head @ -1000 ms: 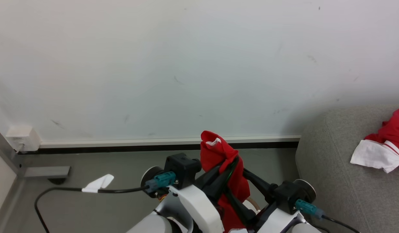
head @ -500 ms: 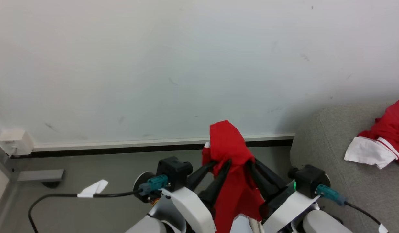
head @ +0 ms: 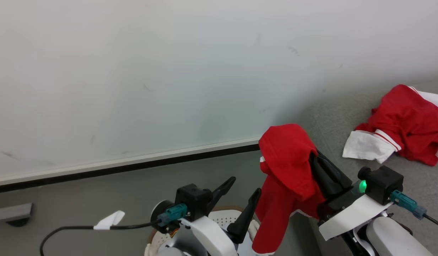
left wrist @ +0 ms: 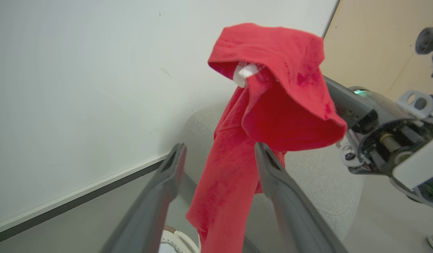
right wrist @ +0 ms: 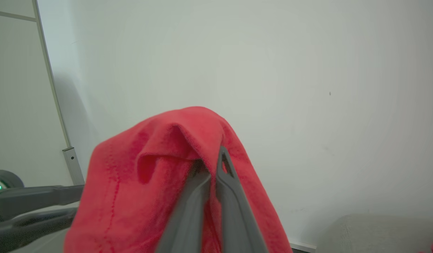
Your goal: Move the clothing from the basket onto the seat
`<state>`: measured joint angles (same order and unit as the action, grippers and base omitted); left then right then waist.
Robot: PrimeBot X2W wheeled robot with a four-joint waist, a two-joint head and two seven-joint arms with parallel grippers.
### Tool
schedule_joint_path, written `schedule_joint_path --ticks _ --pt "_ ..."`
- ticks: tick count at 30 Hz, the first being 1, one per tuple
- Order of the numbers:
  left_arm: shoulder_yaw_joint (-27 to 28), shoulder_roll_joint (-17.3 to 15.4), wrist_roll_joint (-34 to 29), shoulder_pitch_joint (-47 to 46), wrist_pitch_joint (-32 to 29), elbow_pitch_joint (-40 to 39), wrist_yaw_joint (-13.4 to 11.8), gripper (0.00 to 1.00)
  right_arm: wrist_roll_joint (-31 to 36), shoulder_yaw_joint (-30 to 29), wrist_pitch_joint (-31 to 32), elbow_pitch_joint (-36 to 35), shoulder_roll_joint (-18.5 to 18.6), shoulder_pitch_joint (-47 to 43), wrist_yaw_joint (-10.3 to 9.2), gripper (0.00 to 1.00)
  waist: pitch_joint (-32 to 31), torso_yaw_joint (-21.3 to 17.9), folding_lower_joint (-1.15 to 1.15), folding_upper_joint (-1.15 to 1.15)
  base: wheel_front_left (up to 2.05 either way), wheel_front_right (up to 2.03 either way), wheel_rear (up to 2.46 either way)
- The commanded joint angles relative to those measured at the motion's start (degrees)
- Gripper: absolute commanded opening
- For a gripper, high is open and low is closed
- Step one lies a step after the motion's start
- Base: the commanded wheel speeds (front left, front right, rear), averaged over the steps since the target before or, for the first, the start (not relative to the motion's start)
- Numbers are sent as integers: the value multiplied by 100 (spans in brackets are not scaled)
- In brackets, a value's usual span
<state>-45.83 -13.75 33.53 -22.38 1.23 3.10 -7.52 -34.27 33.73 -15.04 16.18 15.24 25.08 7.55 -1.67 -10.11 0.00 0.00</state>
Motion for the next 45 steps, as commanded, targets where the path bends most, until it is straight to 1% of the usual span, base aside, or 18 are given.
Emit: schedule_joint_path --ticks 1,6,10,14,18,23,25,29,33,36,38,40,45 --pt "-15 7 -15 48 46 41 26 100 64 -75 -19 -56 67 -84 -13 0 68 -251 0 0 0 0 0" --pt "-51 40 -17 9 89 126 37 100 133 -244 -18 -169 96 -104 -13 0 188 -674 0 0 0 0 0" --pt "-93 80 -33 -75 97 143 74 100 162 -368 -11 -233 125 -154 -13 0 302 -923 0 0 0 0 0" --pt "-118 68 -62 -142 93 148 81 100 210 -472 9 -265 147 -133 -13 0 451 -1104 0 0 0 0 0" --pt "-144 63 -139 -285 49 90 84 100 311 -717 10 -297 128 8 -13 0 746 -1156 0 0 0 0 0" --pt "-149 23 -241 -583 -32 12 152 100 473 -1030 28 -202 162 397 -13 0 1274 -1069 0 0 0 0 0" --pt "-171 11 -303 -723 -71 -19 194 100 523 -1215 26 -74 181 684 -13 0 1504 -990 0 0 0 0 0" --pt "-189 4 -343 -986 -109 -44 282 100 744 -1617 20 263 339 1445 -13 0 1937 -784 0 0 0 0 0" --pt "-171 -7 -426 -1228 -90 -82 337 100 901 -2212 90 748 676 2440 -14 0 2299 -556 0 0 0 0 0" --pt "-135 -43 -459 -1357 -83 -100 359 100 982 -2596 261 1160 955 3186 -14 0 2540 -410 0 0 0 0 0" --pt "-122 -72 -524 -1486 -89 -152 374 100 1166 -2903 347 1455 1191 3697 -14 0 2728 -317 0 0 0 0 0" --pt "-90 -81 -569 -1598 -60 -226 375 100 1337 -3202 400 1743 1343 4119 -13 0 2903 -227 0 0 0 0 0" --pt "-16 -95 -700 -1892 -13 -461 373 100 1840 -4012 448 2442 1704 4757 -14 0 3362 -59 0 0 0 0 0"
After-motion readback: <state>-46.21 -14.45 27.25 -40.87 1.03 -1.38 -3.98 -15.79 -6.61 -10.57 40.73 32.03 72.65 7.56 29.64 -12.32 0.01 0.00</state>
